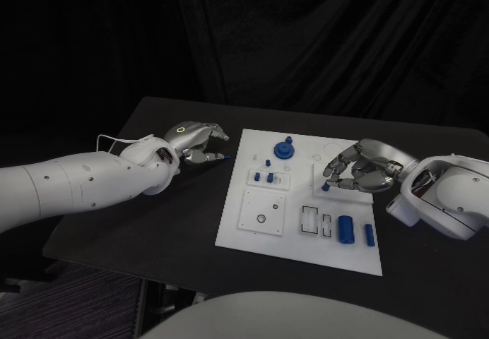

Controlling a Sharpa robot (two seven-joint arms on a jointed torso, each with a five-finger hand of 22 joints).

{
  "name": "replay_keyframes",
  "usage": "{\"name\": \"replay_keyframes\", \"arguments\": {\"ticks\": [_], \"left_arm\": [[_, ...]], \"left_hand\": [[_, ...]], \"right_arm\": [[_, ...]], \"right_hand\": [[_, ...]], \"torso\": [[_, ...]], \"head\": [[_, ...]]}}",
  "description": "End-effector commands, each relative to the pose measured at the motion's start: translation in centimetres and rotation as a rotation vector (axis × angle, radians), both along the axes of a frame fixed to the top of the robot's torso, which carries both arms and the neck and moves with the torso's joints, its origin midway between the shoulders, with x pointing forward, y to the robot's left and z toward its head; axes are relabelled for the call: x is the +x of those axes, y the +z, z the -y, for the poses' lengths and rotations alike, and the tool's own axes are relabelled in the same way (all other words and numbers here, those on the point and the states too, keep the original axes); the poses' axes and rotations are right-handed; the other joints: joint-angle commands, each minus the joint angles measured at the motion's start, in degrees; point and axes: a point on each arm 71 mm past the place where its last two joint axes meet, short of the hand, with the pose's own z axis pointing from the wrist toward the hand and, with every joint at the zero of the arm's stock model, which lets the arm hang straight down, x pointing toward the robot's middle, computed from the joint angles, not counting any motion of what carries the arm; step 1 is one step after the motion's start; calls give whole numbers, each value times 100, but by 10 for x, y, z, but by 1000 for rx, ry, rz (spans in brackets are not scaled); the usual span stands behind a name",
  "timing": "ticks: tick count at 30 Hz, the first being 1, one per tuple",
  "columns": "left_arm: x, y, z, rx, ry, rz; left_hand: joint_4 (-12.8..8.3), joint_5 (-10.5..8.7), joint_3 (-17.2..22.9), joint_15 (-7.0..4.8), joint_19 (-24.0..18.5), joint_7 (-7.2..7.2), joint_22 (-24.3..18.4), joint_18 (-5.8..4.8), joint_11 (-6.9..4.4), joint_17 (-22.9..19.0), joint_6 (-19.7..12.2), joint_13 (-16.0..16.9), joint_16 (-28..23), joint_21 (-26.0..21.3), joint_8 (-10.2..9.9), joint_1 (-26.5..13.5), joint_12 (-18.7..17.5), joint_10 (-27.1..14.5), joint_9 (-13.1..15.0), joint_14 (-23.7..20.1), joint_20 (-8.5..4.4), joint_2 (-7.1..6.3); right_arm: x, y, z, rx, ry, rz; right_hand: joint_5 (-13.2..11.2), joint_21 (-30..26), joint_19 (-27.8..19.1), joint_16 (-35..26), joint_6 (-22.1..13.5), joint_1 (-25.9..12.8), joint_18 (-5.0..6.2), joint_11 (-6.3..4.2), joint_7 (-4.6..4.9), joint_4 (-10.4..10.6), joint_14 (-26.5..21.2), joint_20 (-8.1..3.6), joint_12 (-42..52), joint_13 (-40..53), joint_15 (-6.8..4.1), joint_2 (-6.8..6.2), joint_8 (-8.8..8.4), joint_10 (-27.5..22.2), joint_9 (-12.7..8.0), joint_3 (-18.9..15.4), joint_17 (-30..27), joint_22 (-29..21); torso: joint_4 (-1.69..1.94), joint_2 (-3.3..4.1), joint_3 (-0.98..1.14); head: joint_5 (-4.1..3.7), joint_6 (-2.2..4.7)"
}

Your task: Assemble the parts on the task board

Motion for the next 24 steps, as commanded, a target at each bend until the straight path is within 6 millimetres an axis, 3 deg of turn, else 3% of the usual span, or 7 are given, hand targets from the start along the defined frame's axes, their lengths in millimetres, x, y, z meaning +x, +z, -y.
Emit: {"name": "replay_keyframes", "arguments": {"ticks": [1,8,11,16,24], "left_arm": [[0,-4,0,-10,15,2],[-3,-17,-1,-16,34,14],[-4,-21,-2,-20,43,24],[-3,-25,-3,-26,60,47],[-3,-30,-4,-29,86,62]], "left_hand": [[-26,19,6,-4,56,5,830,22,1,-63,64,-71,7,34,34,21,-8,52,9,38,-6,16],[-71,134,31,-8,235,54,932,-17,13,-71,374,-206,176,153,182,-31,206,571,72,254,-14,82],[-80,155,37,-10,288,70,965,-31,27,-47,428,-236,228,196,209,-42,243,685,82,317,-16,82],[-95,167,53,11,330,133,990,-42,74,-59,483,-276,271,224,240,-45,284,831,92,378,-6,80],[-75,165,93,65,374,196,1015,-49,128,-129,651,-358,308,239,344,-83,342,1140,128,447,42,103]], "right_arm": [[0,-1,1,-15,-5,-12],[0,-1,2,-15,-6,-12],[0,-1,2,-16,-6,-12],[0,-2,2,-16,-6,-14],[-1,-2,2,-18,-4,-18]], "right_hand": [[34,-20,3,-7,29,19,7,-12,-1,-17,18,14,25,8,-7,22,-22,37,-5,-30,-5,619],[48,-27,0,-10,34,22,8,-12,-1,-19,17,14,29,9,-8,24,-24,38,-14,-31,-8,617],[60,-33,-3,-15,39,23,9,-13,-1,-20,14,13,32,10,-8,25,-25,39,-20,-31,-14,616],[67,-49,-10,-24,43,23,12,-13,-2,-20,10,13,34,10,-8,26,-25,38,-24,-32,-25,612],[78,-90,-28,-42,53,21,19,-12,-2,-17,-1,13,37,10,-7,29,-24,38,-31,-34,-47,602]], "torso": [[8,4,-5],[7,1,-3],[-5,1,-5],[9,-5,-4],[3,-8,-7]], "head": [[-2,-1],[-19,-1],[-7,-1],[-17,-1],[-4,-1]]}}
